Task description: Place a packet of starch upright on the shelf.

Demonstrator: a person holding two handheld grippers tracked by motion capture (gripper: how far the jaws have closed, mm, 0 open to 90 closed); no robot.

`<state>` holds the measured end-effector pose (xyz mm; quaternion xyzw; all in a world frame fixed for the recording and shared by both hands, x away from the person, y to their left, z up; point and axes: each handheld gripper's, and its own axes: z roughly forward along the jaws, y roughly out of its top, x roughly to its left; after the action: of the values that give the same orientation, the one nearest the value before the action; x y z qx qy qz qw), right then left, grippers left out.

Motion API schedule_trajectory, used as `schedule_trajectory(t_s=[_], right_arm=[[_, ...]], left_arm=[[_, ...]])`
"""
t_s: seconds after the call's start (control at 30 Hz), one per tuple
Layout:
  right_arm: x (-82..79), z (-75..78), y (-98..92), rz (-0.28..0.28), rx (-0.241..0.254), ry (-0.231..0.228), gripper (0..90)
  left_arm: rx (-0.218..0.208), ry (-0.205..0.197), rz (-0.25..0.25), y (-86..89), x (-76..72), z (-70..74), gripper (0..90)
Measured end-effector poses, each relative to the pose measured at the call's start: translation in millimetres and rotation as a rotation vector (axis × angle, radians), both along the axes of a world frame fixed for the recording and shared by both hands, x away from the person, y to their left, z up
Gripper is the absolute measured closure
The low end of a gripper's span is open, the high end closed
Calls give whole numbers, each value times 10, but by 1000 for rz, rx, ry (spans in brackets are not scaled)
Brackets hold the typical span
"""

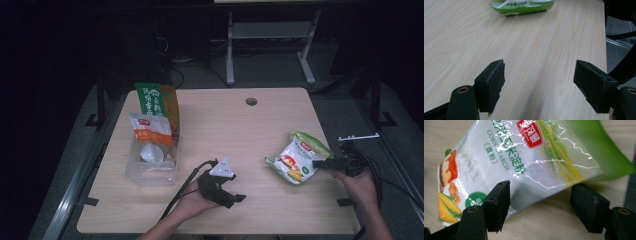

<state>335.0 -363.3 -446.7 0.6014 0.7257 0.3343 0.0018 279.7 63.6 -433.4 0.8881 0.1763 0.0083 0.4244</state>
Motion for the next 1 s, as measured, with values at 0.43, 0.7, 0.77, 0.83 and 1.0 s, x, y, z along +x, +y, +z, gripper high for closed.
schedule_trajectory(t_s=[0.43, 0.7, 0.77, 0.83, 1.0], right_arm=[[53, 46, 281, 129, 38, -76, 871], [27, 199, 411, 177, 7, -131, 891], [21, 238, 443, 182, 6, -136, 891], [14, 276, 464, 186, 6, -146, 892], [-9, 375, 517, 210, 2, -177, 894]], left_arm=[[-1, 6, 6, 11, 29, -6, 248], [-10, 5, 22, 35, 51, 12, 251], [-12, 8, 26, 42, 57, 21, 251], [-15, 6, 28, 49, 64, 29, 252], [-13, 0, 29, 55, 88, 50, 253]])
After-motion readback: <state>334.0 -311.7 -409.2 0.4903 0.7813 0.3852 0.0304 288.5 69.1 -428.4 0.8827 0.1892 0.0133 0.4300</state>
